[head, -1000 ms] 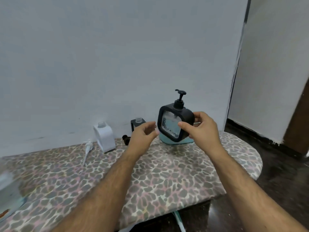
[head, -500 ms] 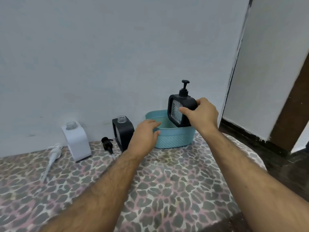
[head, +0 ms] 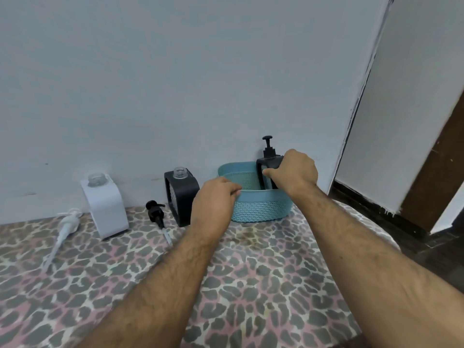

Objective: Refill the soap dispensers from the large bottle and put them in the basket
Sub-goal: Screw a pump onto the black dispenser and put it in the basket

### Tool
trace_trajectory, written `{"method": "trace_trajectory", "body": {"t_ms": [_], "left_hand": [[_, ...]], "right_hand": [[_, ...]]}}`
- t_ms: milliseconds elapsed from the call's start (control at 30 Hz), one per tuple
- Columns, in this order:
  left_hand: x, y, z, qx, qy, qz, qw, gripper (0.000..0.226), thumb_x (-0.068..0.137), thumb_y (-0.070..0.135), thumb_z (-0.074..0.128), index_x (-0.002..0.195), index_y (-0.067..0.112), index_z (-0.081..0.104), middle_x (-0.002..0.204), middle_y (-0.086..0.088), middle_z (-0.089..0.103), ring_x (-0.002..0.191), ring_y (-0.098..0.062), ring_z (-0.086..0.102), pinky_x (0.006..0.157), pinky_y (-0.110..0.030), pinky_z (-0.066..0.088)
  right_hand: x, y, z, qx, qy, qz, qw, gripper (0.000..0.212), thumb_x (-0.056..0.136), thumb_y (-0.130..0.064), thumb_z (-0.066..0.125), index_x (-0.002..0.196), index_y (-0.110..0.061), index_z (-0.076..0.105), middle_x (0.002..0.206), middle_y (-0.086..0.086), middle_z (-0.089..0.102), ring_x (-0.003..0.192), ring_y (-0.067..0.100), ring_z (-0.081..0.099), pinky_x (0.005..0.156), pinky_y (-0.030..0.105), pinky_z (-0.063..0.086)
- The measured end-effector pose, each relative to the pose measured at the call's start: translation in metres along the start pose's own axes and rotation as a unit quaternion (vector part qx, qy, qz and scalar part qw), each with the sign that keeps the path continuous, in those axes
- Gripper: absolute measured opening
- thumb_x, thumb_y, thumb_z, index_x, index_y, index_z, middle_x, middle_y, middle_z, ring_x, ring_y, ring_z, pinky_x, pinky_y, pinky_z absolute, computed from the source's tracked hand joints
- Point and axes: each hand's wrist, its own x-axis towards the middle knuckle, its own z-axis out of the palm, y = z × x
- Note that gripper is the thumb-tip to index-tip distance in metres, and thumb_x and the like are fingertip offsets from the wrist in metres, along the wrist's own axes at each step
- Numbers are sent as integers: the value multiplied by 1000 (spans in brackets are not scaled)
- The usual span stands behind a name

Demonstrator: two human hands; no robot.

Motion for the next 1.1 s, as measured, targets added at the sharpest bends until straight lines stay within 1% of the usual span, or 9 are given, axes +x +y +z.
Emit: {"method": "trace_trajectory", "body": {"t_ms": [233, 367, 400, 467, 533, 600, 767, 967, 1100], "left_hand": [[-4, 3, 0, -4, 5, -4, 1000, 24, 99, 28, 54, 110, 21, 74, 106, 8, 67, 96, -11, 59, 80, -26, 44], [-5, 3, 1, 0, 4, -12, 1000, 24, 100, 28, 53, 112, 22, 73, 108, 9, 66, 98, -10, 58, 82, -27, 45], [-6, 2, 1, 1, 4, -13, 1000, 24, 100, 28, 53, 112, 23, 73, 109, 10, 65, 98, -10, 57, 82, -27, 45], [-6, 3, 2, 0, 5, -15, 1000, 24, 100, 28, 52, 113, 23, 72, 109, 10, 65, 98, -9, 57, 82, -26, 44], [-7, 3, 2, 1, 5, -15, 1000, 24, 100, 28, 52, 112, 23, 72, 110, 10, 65, 97, -10, 58, 83, -27, 46], [-8, 4, 2, 3, 6, -11, 1000, 24, 101, 27, 51, 111, 23, 72, 109, 10, 65, 96, -10, 59, 83, -28, 47], [-9, 5, 1, 10, 14, -12, 1000, 25, 101, 28, 50, 111, 23, 72, 110, 11, 65, 95, -10, 60, 82, -27, 47], [-10, 6, 2, 1, 11, -18, 1000, 25, 101, 29, 50, 110, 23, 72, 110, 11, 65, 95, -11, 60, 84, -29, 49], [-9, 5, 2, 6, 14, -15, 1000, 25, 101, 29, 51, 111, 23, 72, 111, 11, 65, 96, -10, 61, 85, -28, 48]], "right_hand": [[-1, -2, 6, -52, -28, -17, 998, 45, 77, -47, 81, 81, -15, 50, 77, -1, 52, 77, 22, 51, 51, 26, 34], [3, -5, 3, -94, -58, -19, 994, 49, 71, -51, 84, 75, -17, 49, 81, 0, 57, 77, 20, 55, 49, 25, 37], [5, -5, 1, -106, -65, -15, 992, 49, 70, -53, 84, 76, -17, 51, 84, 0, 60, 80, 21, 57, 52, 25, 40], [9, -3, 0, -163, -66, -17, 984, 54, 69, -58, 82, 93, -16, 59, 98, 2, 65, 95, 24, 59, 74, 32, 51], [12, 0, -1, -229, -63, -20, 971, 63, 68, -68, 77, 105, -19, 59, 106, 3, 64, 110, 26, 53, 94, 40, 44], [11, 5, -3, -253, -72, -13, 965, 68, 65, -76, 72, 102, -22, 58, 102, 2, 62, 109, 26, 51, 89, 39, 38], [11, 12, -9, -226, -100, 7, 969, 67, 61, -81, 70, 87, -22, 53, 89, -3, 57, 101, 24, 54, 82, 38, 32], [16, 17, -8, -84, -136, 47, 986, 58, 62, -64, 83, 76, -20, 47, 84, -2, 58, 91, 24, 57, 81, 40, 31], [17, 16, -5, -73, -123, 54, 988, 57, 61, -57, 87, 75, -20, 46, 84, -1, 58, 88, 24, 56, 81, 40, 30]]}}
